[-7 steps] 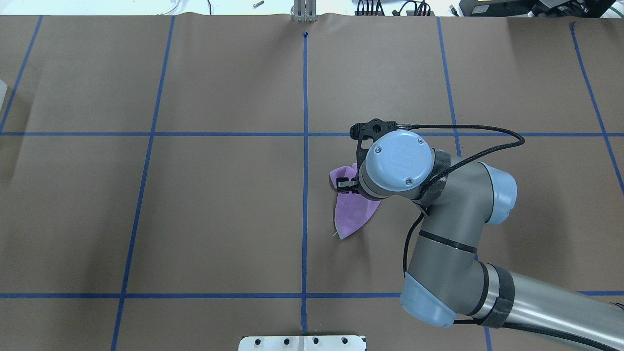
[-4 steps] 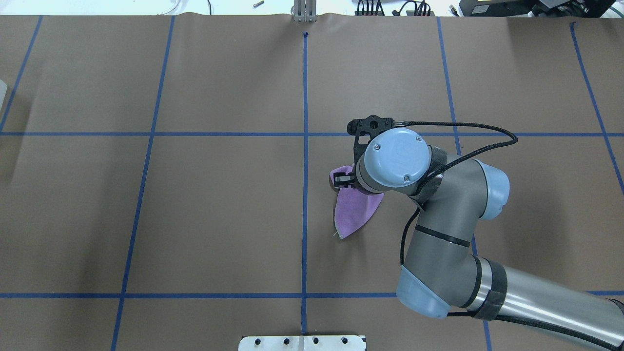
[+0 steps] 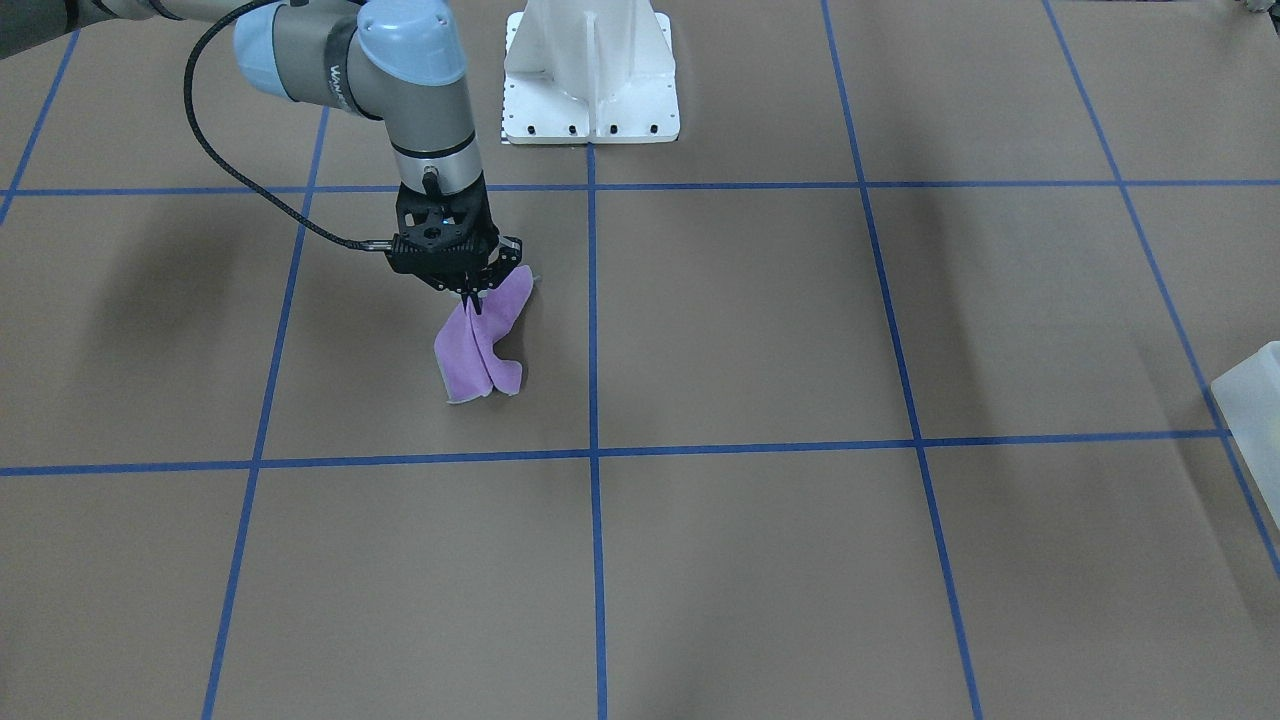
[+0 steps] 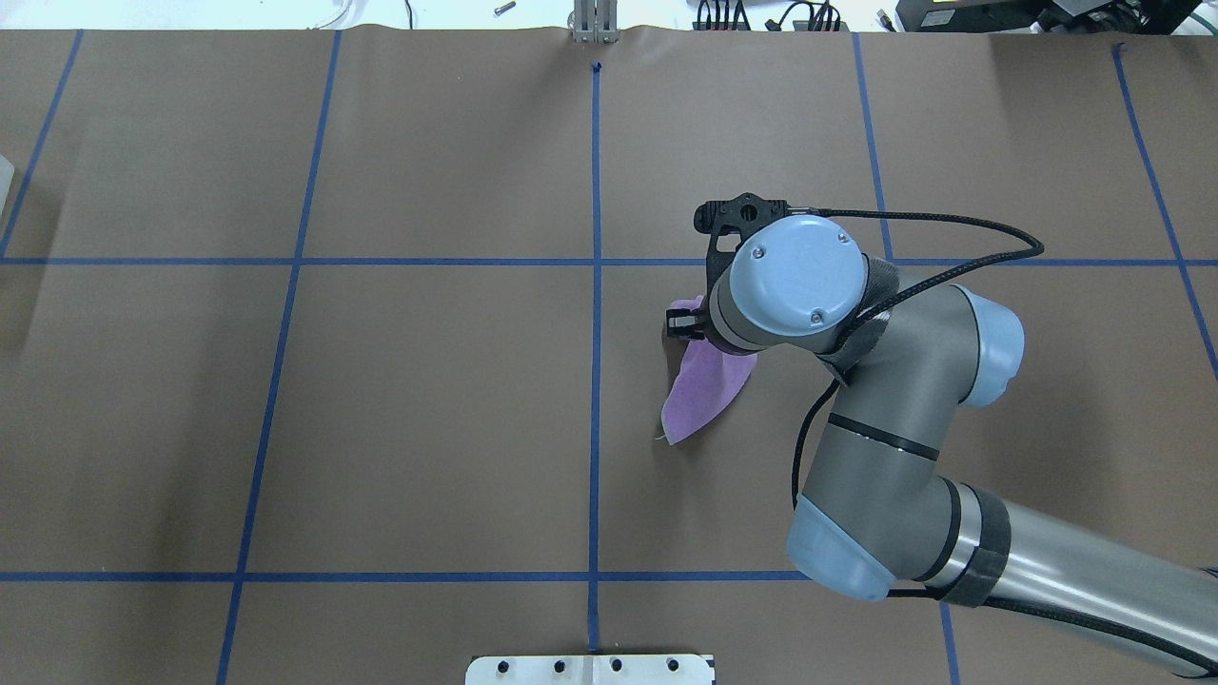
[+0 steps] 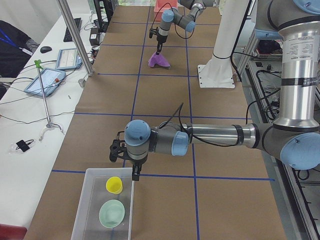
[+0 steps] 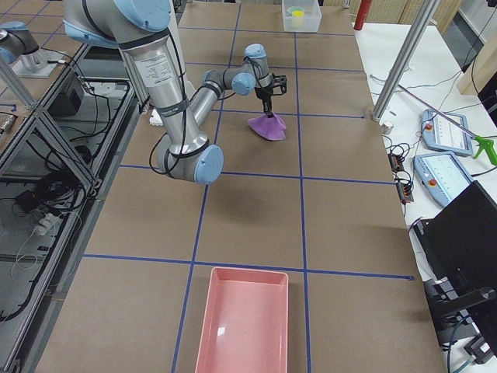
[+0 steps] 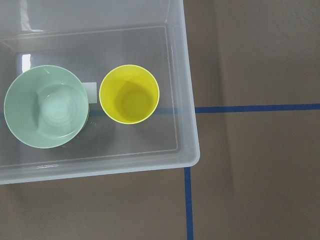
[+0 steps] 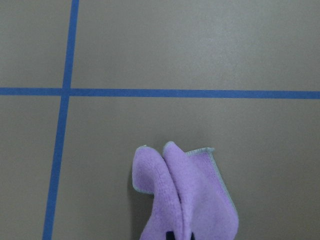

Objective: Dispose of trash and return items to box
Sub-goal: 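Lower the right gripper onto the purple cloth and pinch it, then lift the purple cloth with the right gripper and drop it into the pink bin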

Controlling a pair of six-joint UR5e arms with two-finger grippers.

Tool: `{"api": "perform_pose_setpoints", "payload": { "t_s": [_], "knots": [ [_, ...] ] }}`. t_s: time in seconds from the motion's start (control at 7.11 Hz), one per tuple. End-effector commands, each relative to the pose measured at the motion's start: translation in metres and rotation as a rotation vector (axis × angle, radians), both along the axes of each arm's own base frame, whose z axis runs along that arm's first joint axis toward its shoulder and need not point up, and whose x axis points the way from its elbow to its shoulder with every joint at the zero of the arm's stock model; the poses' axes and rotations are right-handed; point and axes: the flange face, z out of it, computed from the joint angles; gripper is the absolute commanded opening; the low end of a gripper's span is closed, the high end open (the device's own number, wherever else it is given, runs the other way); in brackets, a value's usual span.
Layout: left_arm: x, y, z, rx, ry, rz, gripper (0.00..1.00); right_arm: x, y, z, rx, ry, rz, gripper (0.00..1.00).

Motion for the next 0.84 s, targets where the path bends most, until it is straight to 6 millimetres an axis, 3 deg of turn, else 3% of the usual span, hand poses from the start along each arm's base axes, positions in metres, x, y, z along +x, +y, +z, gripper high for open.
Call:
{"api": "perform_pose_setpoints", "payload": {
  "t_s": [0.0,0.14,0.42,0.7],
  "knots": [
    [0.000,0.013,0.028,-0.050,-0.007,0.005,0.99,0.047,-0.021,-0.010,-0.041,0.013,0.026,0.00],
    [0.001,0.026,0.038,-0.043,-0.009,0.010,0.99,0.081,-0.045,-0.002,-0.072,0.001,0.031,0.00],
    [0.006,0.032,0.040,-0.092,-0.003,-0.033,0.99,0.180,-0.083,0.026,-0.068,0.024,-0.036,0.00],
    [0.021,0.025,0.028,-0.116,0.001,-0.043,0.98,0.264,-0.090,0.060,-0.041,0.074,-0.096,0.00]
  ]
}}
